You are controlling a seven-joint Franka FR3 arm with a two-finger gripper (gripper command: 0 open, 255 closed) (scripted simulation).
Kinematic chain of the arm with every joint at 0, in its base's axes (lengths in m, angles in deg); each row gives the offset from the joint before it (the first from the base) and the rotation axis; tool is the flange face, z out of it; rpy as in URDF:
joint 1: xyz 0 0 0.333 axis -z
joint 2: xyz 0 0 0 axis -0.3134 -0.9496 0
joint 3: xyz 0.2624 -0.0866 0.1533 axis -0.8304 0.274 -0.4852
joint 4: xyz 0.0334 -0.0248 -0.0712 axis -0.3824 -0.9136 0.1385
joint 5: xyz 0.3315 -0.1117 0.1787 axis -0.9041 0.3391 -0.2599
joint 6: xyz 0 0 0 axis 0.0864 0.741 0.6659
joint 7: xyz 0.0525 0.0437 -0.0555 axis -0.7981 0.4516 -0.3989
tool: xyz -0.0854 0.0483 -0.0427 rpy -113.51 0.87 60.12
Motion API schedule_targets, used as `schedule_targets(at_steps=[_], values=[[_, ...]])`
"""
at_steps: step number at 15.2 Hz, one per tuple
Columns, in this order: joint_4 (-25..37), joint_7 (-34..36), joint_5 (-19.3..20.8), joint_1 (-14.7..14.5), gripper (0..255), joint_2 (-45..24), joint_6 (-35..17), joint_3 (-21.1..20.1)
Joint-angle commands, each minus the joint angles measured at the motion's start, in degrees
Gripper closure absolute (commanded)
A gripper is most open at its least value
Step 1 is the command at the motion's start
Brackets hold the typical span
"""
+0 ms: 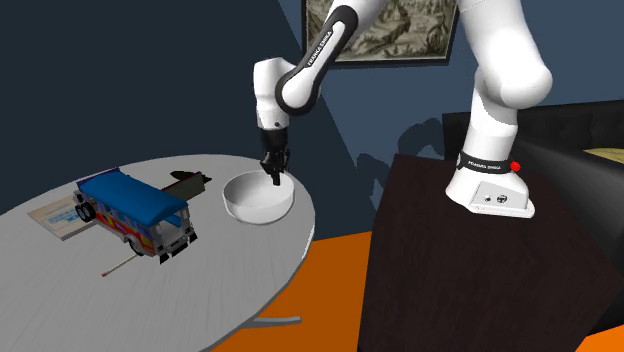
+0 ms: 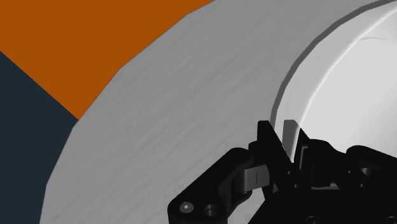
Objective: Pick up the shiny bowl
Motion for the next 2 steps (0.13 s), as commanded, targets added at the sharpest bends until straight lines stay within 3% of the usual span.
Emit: schedule_targets(at_steps=[1, 2], values=[[-0.2, -0.1, -0.1, 0.1, 255, 0.8, 0.6, -0.1], [-0.2, -0.1, -0.1, 0.1, 255, 0.8, 0.6, -0.1]])
